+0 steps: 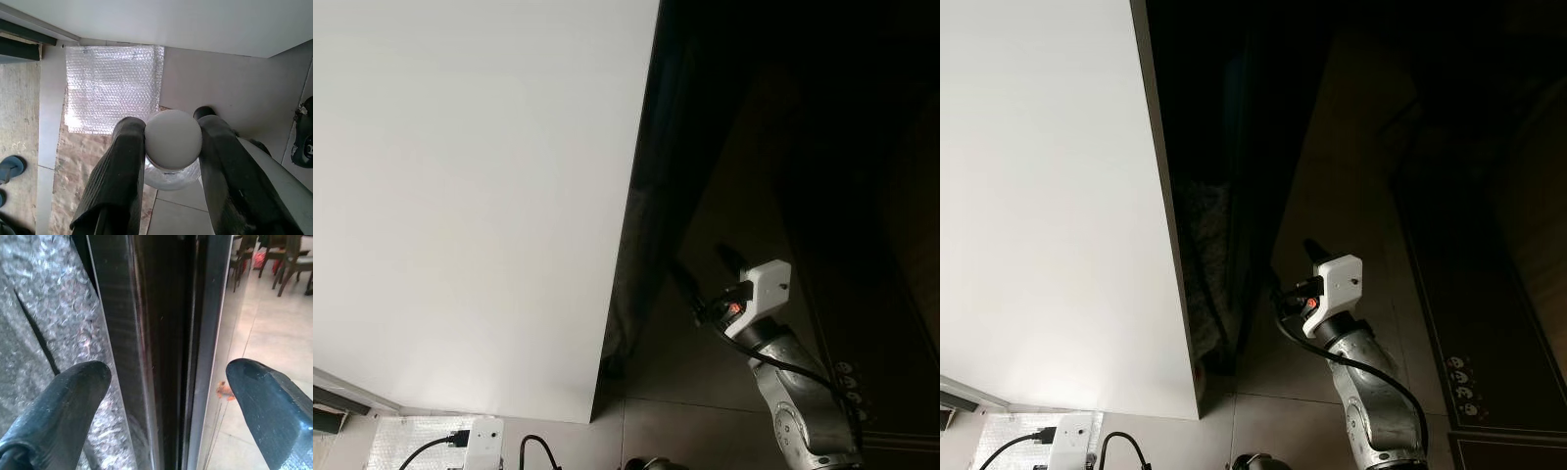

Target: Restocking fridge

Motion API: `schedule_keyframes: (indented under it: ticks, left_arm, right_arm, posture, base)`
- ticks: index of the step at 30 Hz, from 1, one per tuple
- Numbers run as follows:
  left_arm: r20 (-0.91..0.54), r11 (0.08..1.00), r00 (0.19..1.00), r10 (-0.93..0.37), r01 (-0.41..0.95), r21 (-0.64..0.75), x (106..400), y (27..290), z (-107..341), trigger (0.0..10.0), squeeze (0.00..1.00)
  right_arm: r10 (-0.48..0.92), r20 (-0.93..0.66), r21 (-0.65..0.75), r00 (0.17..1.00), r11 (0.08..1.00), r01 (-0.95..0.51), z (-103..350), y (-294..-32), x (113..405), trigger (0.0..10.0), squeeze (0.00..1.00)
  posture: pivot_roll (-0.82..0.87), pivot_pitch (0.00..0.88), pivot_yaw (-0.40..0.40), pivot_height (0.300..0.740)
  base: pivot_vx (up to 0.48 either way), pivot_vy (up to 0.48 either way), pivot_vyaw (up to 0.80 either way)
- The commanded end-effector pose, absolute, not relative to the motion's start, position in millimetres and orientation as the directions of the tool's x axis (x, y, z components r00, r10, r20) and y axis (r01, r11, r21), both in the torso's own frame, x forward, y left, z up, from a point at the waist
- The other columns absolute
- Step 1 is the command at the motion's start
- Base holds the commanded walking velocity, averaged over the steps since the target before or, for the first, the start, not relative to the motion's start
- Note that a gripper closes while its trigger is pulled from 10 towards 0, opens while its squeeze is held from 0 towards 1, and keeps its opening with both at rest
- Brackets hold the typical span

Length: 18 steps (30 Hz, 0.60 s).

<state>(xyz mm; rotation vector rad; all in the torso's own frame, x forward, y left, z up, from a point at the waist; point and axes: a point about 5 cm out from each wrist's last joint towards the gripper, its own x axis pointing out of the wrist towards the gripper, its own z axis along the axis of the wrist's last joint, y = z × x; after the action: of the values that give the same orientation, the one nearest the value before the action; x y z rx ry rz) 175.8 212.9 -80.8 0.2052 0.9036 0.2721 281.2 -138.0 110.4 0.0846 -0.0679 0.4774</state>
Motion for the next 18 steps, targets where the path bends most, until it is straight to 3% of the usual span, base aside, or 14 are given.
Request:
schedule_keyframes:
  ticks: [1,10,18]
  left_arm:
    - [-0.750,0.945,0.577,0.323,-0.152,0.290,169,213,-84,10.0,0.00]
    - [-0.749,0.947,0.584,0.312,-0.127,0.296,170,219,-82,10.0,0.00]
    - [-0.743,0.947,0.594,0.310,-0.122,0.298,173,220,-81,10.0,0.00]
  right_arm:
    - [0.450,0.060,0.084,0.891,0.887,-0.454,106,-142,282,10.0,1.00]
    - [0.452,0.056,0.051,0.890,0.889,-0.454,110,-141,293,10.0,1.00]
    - [0.543,0.043,0.035,0.839,0.838,-0.545,114,-131,305,10.0,1.00]
  posture:
    - [-0.15,0.156,-0.108,0.740]
    - [-0.16,0.147,-0.077,0.740]
    - [-0.14,0.145,-0.079,0.740]
  base:
    - [0.000,0.000,0.00]
    - [0.000,0.000,0.00]
    - [0.000,0.000,0.00]
